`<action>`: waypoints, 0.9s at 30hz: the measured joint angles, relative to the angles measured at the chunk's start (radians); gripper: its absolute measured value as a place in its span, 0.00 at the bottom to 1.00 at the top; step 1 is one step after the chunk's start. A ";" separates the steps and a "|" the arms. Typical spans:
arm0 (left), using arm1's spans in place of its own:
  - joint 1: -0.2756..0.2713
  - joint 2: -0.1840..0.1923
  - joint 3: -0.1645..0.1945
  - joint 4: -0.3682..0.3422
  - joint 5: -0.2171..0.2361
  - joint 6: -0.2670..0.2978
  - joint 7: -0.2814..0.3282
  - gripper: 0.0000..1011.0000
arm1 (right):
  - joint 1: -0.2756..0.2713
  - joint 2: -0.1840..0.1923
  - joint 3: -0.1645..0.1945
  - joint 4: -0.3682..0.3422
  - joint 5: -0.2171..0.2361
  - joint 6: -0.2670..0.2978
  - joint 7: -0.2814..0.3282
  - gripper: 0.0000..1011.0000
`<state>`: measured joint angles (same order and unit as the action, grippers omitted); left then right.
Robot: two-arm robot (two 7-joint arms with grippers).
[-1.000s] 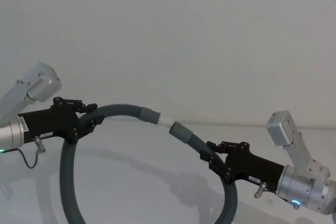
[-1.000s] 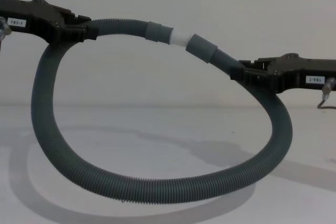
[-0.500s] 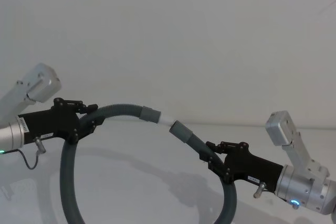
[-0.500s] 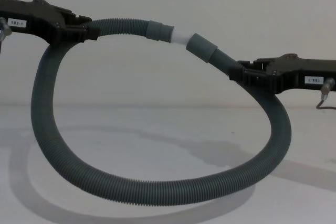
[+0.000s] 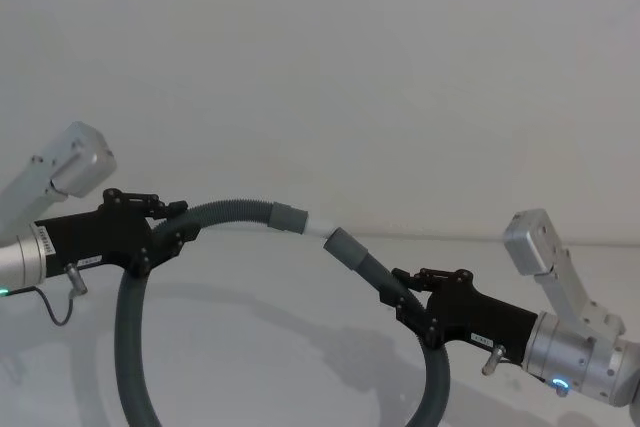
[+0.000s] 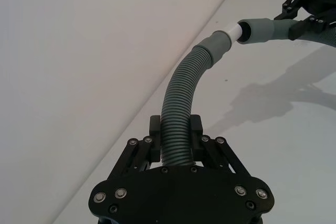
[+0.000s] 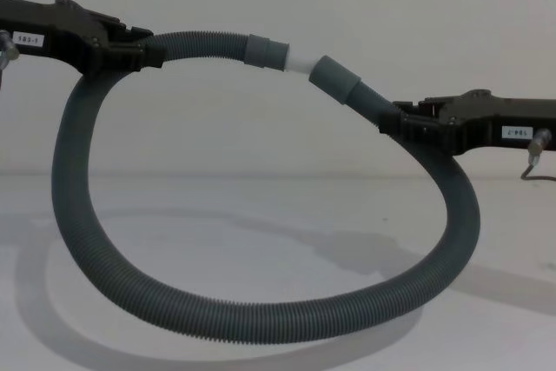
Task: Use both hands to pick up one end of the pipe from the table, align the ends, and insert them.
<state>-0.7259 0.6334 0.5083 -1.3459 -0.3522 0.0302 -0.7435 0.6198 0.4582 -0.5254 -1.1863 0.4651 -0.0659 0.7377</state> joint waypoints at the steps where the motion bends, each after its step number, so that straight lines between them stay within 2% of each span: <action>1: 0.001 0.001 0.000 -0.001 -0.001 0.000 0.000 0.28 | 0.000 0.000 0.000 0.001 0.000 0.001 -0.001 0.25; 27: 0.027 0.030 -0.011 -0.048 -0.018 0.015 0.006 0.28 | 0.027 -0.017 -0.005 0.029 -0.009 0.023 -0.007 0.25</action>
<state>-0.6985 0.6631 0.4970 -1.3942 -0.3698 0.0453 -0.7379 0.6471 0.4415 -0.5305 -1.1571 0.4558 -0.0426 0.7305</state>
